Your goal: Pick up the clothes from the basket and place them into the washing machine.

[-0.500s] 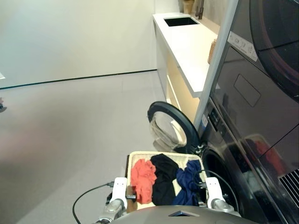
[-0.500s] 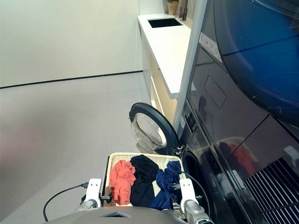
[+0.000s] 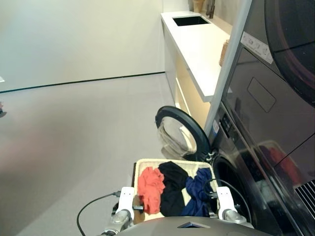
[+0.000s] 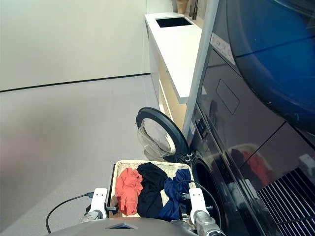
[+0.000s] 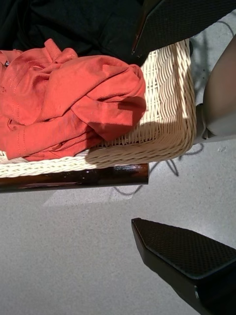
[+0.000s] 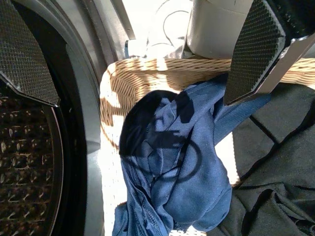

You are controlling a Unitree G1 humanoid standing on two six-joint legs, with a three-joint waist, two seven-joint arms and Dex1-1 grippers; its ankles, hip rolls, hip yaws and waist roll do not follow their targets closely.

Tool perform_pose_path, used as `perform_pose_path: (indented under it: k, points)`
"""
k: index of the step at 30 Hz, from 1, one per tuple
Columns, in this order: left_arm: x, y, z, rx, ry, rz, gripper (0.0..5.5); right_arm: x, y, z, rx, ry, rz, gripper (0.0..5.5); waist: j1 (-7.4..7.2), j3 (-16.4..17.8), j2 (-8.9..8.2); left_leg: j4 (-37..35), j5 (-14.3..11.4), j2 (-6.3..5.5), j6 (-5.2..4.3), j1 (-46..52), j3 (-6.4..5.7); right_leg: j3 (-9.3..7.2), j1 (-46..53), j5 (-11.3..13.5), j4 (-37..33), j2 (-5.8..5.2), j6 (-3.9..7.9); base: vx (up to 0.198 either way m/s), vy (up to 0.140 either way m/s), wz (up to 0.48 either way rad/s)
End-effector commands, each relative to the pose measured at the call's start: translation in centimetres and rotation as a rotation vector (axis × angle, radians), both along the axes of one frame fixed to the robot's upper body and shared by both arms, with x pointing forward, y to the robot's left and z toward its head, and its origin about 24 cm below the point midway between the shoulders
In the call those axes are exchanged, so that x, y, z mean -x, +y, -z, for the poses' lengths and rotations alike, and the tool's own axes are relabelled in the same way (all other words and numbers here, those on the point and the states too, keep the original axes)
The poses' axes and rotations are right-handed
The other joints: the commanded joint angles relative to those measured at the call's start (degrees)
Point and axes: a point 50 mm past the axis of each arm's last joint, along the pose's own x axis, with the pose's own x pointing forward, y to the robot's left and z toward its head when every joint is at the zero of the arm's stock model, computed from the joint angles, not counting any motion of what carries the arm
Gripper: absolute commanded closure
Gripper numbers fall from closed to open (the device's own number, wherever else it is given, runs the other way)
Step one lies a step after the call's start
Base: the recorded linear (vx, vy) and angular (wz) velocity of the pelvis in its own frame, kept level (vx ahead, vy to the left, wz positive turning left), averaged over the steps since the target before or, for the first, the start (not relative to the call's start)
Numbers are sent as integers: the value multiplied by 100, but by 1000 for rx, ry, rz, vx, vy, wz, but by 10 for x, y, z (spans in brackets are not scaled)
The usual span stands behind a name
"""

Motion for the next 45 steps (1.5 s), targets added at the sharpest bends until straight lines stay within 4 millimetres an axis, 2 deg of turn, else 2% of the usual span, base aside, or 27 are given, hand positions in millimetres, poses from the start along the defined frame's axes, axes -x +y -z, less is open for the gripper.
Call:
perform_pose_path:
  k: [1, 8, 15, 16, 17, 18, 27, 29, 30, 35, 40, 41, 42, 43, 45]
  points:
    - [-28, 13, -8, -59, -68, 21, 0, -44, 23, -11, -45, -128, -34, 0, -176, 69, -544, 55, -433, -484, 149, 306, 50, 313, 542, 108, -801, -304, 700, 0, 0, 0]
    - [-35, 11, -10, -50, -86, 34, 0, -50, 25, -13, -48, -141, -56, 0, -193, 118, -533, 60, -415, -480, 149, 240, 65, 330, 458, 118, -780, -305, 701, 0, 0, 0]
    - [-60, 9, -20, -58, -171, 49, 0, -70, 28, -23, -61, -220, -61, 0, -208, 306, -547, 125, -356, -491, 144, -97, 85, 329, 111, 182, -710, -326, 709, 0, 0, 0]
    - [-71, 9, -25, -62, -208, 46, 0, -82, 31, -29, -62, -266, -78, 0, -203, 422, -554, 173, -332, -501, 142, -253, 79, 332, -35, 204, -670, -331, 706, 0, 0, 0]
    - [-71, 9, -25, -62, -208, 46, 0, -82, 31, -29, -62, -266, -78, 0, -204, 418, -554, 177, -333, -501, 142, -261, 78, 331, -42, 204, -668, -332, 706, -103, 28, -10]
    - [-82, 9, -31, -69, -245, 47, 0, -96, 36, -38, -69, -324, -102, 0, -209, 556, -558, 220, -291, -507, 136, -453, 74, 336, -245, 227, -603, -333, 704, -87, 20, -21]
    - [-140, 5, -65, -97, -438, 35, 0, -157, 60, -88, -114, -596, -167, 0, -264, 1228, -558, 679, -223, -511, 173, -1605, 51, 351, -1547, 189, 182, -380, 678, -106, 24, -35]
    - [-150, 4, -72, -105, -469, 28, 0, -168, 65, -100, -125, -657, -173, 0, -280, 1292, -553, 802, -223, -518, 168, -1843, 47, 378, -1757, 186, 251, -398, 669, -32, 12, 13]
    - [-150, 4, -72, -105, -469, 28, 0, -168, 65, -100, -125, -657, -173, 0, -281, 1286, -552, 807, -225, -519, 168, -1854, 46, 378, -1767, 185, 254, -399, 669, 0, 0, 0]
    - [-189, -3, -105, -105, -610, -1, 0, -200, 73, -137, -123, -813, -185, 0, -321, 1538, -528, 1248, -262, -525, 125, -2691, 49, 406, -2602, 217, 565, -435, 642, -77, 4, -3]
    - [-208, -3, -124, -106, -680, -18, 0, -216, 81, -161, -133, -908, -202, 0, -368, 1639, -503, 1701, -383, -521, 129, -3319, 50, 462, -3188, 153, 891, -429, 608, -34, -1, 0]
    - [-218, 1, -135, -120, -712, -24, 0, -223, 84, -173, -144, -950, -205, 0, -381, 1684, -502, 1952, -437, -531, 136, -3674, 26, 479, -3493, 116, 1058, -410, 590, -53, -1, 40]
    - [-218, 1, -135, -120, -712, -24, 0, -223, 84, -173, -144, -950, -205, 0, -382, 1680, -501, 1956, -439, -531, 136, -3681, 26, 478, -3498, 116, 1060, -410, 590, -57, 18, 23]
    - [-226, 2, -145, -126, -747, -28, 0, -229, 88, -186, -154, -1004, -214, 0, -417, 1696, -489, 2187, -507, -522, 168, -4036, 55, 530, -3833, 89, 1245, -398, 581, 0, 0, 0]
    - [-232, 3, -152, -123, -766, -46, 0, -234, 93, -197, -166, -1045, -227, 0, -438, 1690, -478, 2376, -571, -520, 205, -4321, 44, 571, -4112, 53, 1386, -382, 565, 42, 10, -43]
